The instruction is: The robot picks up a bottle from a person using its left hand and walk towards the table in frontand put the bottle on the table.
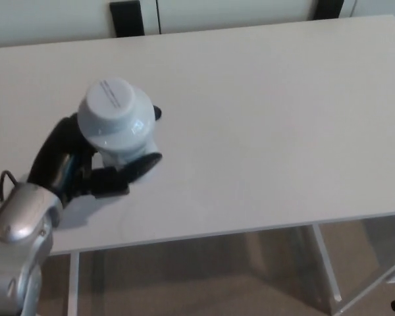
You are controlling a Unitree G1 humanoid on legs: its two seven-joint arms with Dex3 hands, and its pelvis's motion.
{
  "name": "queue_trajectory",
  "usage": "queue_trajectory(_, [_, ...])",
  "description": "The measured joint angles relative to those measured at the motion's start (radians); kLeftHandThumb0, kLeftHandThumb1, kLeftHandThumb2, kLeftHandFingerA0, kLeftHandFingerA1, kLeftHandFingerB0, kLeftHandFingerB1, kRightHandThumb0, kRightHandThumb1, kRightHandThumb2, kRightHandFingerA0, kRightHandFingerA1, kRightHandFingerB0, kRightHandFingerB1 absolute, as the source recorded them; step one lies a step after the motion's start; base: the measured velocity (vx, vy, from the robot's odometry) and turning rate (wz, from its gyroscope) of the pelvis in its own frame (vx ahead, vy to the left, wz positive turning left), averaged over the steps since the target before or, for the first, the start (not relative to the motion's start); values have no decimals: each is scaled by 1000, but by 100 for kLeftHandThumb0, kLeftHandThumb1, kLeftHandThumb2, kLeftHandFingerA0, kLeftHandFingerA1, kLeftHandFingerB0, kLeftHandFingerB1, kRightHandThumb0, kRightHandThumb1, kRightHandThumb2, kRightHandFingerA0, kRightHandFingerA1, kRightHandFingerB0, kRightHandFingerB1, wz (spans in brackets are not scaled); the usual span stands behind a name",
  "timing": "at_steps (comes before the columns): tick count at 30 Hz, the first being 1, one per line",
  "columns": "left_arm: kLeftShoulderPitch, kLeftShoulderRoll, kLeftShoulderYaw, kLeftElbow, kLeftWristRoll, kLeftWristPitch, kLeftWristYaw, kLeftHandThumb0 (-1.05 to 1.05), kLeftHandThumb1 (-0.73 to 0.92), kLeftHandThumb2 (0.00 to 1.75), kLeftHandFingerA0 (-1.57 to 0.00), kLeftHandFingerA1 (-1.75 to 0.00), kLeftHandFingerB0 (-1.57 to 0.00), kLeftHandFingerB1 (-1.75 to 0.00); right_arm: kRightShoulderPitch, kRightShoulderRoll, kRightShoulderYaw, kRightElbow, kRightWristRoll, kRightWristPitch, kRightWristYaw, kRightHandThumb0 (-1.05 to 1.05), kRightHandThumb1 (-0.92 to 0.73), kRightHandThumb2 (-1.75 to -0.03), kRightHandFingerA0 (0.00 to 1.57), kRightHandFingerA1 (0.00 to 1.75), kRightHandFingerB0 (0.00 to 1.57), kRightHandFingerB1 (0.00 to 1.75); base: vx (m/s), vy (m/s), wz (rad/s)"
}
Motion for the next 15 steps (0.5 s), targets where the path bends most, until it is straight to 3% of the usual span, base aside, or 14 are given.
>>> queue_trajectory(15, [-296,-68,1,563,11,-6,72,-17,81,71,-109,-123,-82,-88,15,7,9,3,-10,2,-7,-41,-62,-59,66,45,55,40,0,0,0])
